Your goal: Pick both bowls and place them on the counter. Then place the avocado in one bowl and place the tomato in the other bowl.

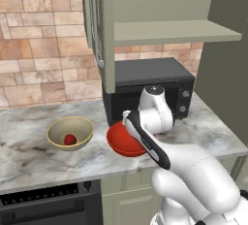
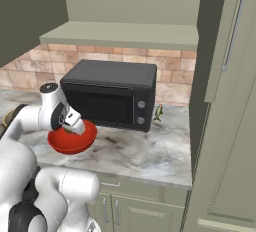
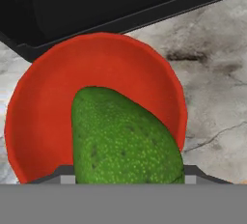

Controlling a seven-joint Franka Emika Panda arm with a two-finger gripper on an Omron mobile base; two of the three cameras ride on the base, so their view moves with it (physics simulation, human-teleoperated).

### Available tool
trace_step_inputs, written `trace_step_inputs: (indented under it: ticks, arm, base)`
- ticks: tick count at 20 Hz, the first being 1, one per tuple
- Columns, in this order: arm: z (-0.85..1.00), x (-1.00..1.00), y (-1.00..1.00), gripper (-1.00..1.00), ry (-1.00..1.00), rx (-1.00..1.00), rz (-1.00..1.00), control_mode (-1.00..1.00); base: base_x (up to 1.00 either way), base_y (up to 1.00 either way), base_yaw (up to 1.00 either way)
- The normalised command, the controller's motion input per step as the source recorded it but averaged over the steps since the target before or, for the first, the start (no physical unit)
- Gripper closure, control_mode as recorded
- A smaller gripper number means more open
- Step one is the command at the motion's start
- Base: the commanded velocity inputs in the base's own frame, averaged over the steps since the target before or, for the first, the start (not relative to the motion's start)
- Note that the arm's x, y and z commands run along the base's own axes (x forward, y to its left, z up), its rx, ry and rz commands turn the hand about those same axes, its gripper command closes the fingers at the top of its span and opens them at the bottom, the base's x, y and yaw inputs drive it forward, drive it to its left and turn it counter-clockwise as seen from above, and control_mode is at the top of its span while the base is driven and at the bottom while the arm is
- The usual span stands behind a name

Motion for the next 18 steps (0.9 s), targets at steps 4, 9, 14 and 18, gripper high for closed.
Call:
trace_step_inputs:
  ticks: [4,9,14,18]
  arm:
    - [-0.46,0.19,0.22,1.00,0.05,0.00,0.00,-1.00]
    - [-0.38,0.25,0.16,1.00,0.06,0.04,0.00,-1.00]
    - [-0.25,0.35,0.25,1.00,0.05,0.01,0.01,-1.00]
    - [-0.23,0.36,0.20,1.00,0.15,0.00,0.02,-1.00]
  base:
    - [0.00,0.00,0.00]
    - [0.00,0.00,0.00]
    - [0.00,0.00,0.00]
    - [0.00,0.00,0.00]
